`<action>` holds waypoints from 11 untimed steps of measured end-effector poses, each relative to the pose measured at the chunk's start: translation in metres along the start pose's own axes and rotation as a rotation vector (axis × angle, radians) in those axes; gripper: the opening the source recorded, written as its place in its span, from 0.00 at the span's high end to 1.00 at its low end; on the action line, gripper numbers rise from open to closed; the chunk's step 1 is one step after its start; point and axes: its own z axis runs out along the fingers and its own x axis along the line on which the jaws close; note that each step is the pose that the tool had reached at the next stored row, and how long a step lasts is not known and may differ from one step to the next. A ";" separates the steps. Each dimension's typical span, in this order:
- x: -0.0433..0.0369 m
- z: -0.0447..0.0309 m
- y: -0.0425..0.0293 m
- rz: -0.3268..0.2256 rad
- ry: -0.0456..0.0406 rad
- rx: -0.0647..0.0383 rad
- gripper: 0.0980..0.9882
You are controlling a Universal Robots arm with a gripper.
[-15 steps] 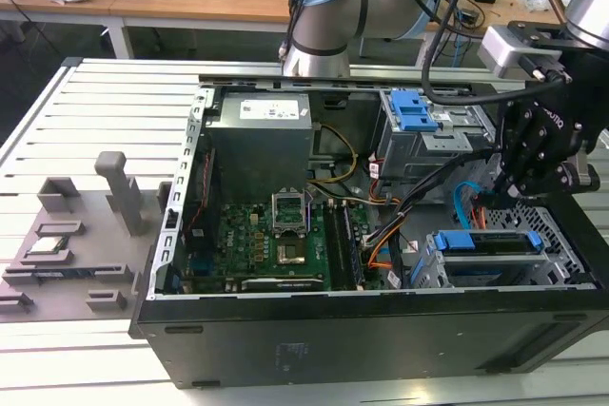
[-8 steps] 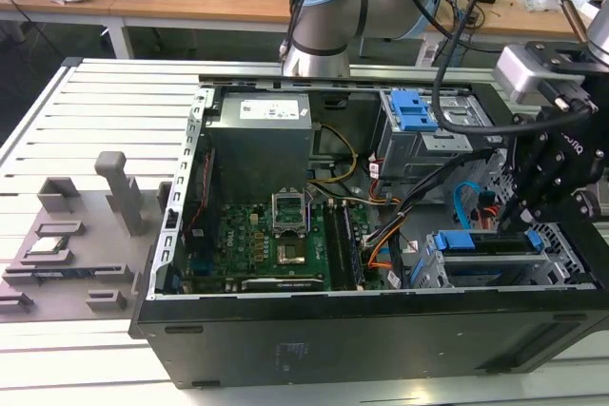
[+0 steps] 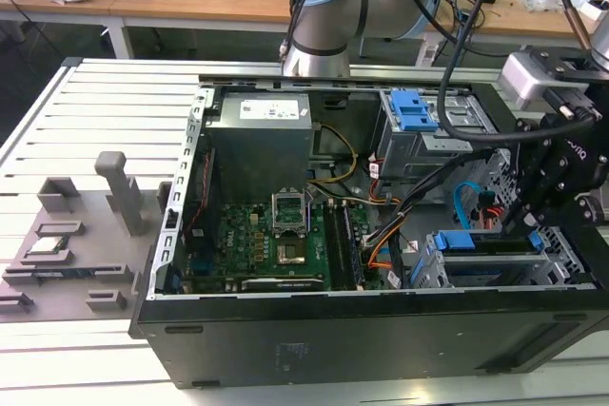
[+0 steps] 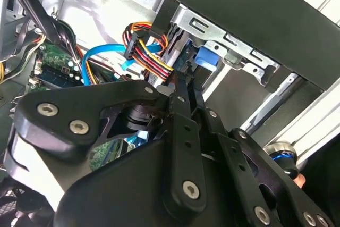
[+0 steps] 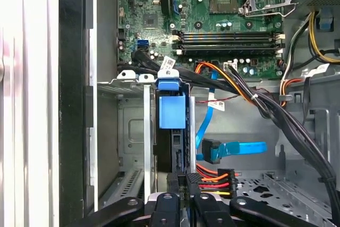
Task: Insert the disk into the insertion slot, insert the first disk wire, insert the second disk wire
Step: 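Insert the first disk wire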
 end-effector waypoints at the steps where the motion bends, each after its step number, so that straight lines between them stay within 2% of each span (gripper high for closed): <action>1: 0.0000 0.0005 0.0000 0.000 0.0001 0.000 0.92; 11: -0.0001 0.0042 -0.0008 0.000 0.0003 0.000 0.92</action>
